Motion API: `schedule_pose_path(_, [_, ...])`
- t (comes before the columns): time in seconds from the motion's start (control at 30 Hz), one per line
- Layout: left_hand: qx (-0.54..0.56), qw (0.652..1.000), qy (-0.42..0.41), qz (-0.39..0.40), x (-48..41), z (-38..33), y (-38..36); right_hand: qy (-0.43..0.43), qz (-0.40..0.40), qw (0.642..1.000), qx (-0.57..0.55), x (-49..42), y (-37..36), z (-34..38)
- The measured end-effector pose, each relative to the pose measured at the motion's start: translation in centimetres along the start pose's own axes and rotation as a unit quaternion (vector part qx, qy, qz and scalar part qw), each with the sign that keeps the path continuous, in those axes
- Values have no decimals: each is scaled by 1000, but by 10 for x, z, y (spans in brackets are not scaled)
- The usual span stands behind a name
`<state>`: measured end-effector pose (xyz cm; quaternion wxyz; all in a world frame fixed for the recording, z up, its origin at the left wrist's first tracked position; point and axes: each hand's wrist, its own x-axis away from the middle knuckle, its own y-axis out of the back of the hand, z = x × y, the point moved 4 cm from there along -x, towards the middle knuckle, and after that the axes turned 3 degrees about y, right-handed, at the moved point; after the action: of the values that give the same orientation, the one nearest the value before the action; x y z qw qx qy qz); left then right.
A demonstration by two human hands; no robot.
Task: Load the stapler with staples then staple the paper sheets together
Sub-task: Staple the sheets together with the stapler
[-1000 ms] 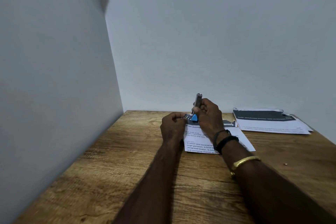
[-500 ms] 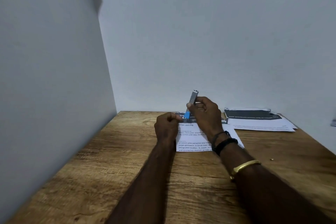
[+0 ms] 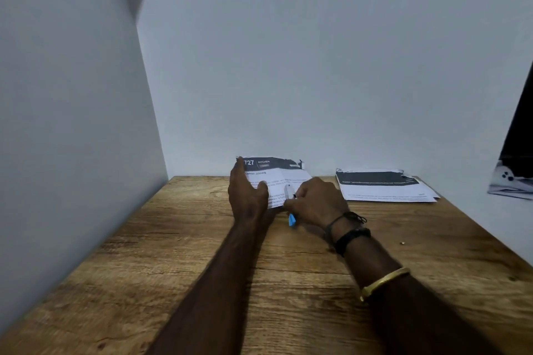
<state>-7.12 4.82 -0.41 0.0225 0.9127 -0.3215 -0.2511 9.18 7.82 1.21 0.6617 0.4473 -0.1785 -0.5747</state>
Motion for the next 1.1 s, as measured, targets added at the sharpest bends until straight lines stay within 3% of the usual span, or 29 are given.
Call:
schedule_pose_path(0.13, [25, 998, 10, -51, -2, 0, 8, 14, 88, 994, 68, 6, -12, 4])
schedule_pose_path(0.23, [44, 997, 29, -49, -1, 0, 7, 35, 94, 988, 118, 8, -17, 6])
schedule_pose_path(0.37, [61, 995, 59, -46, -1, 0, 4, 40, 101, 990, 92, 7, -12, 3])
schedule_pose_path(0.53, [84, 992, 85, -52, 0, -2, 2, -10, -68, 997, -15, -2, 14, -9])
schedule_pose_path(0.67, [113, 986, 118, -39, 6, -6, -5, -58, -106, 983, -138, -4, 20, -22])
schedule_pose_path(0.8, [136, 983, 123, -17, 14, -8, -16, -59, -122, 973, -189, -4, 26, -31])
schedule_pose_path(0.93, [132, 988, 72, 20, 24, -21, -29, -52, -168, 953, -245, 1, 37, -45])
schedule_pose_path(1.1, [39, 994, -32, 100, 51, -43, -62, -70, -237, 937, -246, 6, 57, -77])
